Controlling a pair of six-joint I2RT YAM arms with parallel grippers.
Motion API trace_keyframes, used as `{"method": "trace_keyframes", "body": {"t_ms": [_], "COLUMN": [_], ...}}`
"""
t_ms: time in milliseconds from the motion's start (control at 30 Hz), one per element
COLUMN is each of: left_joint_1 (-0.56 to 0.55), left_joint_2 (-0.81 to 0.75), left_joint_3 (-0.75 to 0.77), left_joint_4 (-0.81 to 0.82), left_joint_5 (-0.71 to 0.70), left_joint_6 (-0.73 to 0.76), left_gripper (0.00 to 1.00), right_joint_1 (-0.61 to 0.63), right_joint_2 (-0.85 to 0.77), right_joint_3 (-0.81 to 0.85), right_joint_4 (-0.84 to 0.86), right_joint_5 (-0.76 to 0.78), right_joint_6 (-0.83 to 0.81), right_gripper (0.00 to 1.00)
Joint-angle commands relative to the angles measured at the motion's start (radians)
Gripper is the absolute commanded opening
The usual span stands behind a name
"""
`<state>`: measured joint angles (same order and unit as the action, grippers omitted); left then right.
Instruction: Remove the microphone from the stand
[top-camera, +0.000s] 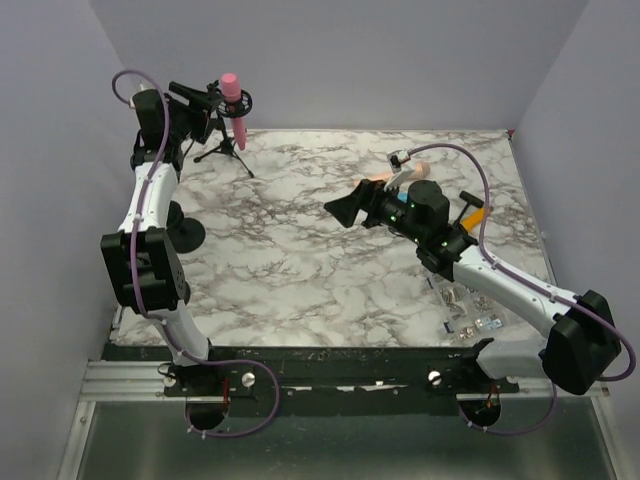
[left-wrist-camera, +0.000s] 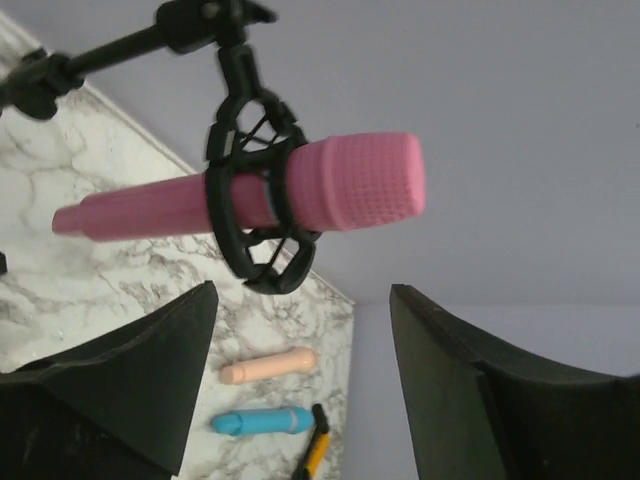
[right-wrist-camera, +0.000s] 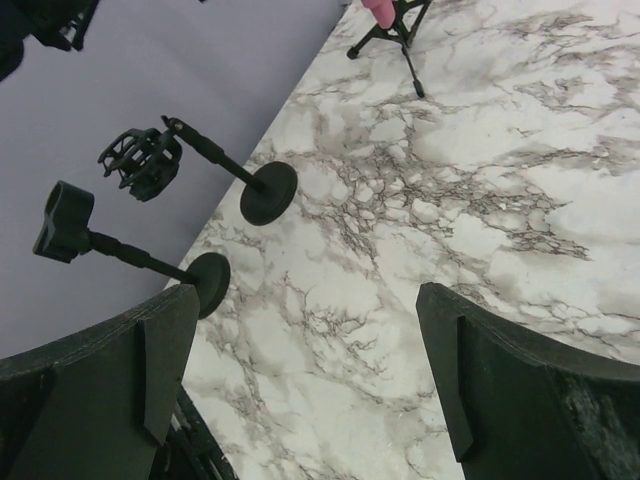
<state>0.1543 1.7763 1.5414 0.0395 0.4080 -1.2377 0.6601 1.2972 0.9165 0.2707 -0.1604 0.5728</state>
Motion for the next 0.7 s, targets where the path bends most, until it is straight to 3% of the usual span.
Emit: {"method": "trace_keyframes", "body": {"t_ms": [0,100,233,300,500,667], "left_joint_1": [-0.047,-0.088,-0.199,-0.236,-0.254,-0.259], "left_joint_2": [-0.003,0.019,0.051,0.092,0.209,0.243], "left_joint_3": [0.185,0.245,0.280,0.314,0.455,0.469], "left_joint_4": [-0.022,-0.022,0.086,0.118,0.109,0.129], "left_joint_5": [-0.109,-0.211,-0.358,-0.398,-0.459,-0.512], "left_joint_6": [0.301,0.477,0.902,1.052,1.142,1.178], "left_gripper": [0.75,0.82,0.95,0.96,0.96,0.95], "right_joint_1": [0.013,0.017,0.019,0.022,0.047,0.069], "right_joint_2": [-0.036,-0.037,-0.038,-0.035,-0.007,0.014], "right_joint_3": [-0.019,-0.030,-0.047,-0.056,-0.063,-0.060], "right_joint_4": [-0.026,-0.024,-0.013,-0.002,0.016,0.018], "right_joint_5": [0.055,0.059,0.083,0.099,0.154,0.200], "right_joint_6": [-0.039,-0.042,-0.050,-0.056,-0.089,-0.109], "right_gripper": [1.00,1.00,1.00,1.00,1.00,1.00]}}
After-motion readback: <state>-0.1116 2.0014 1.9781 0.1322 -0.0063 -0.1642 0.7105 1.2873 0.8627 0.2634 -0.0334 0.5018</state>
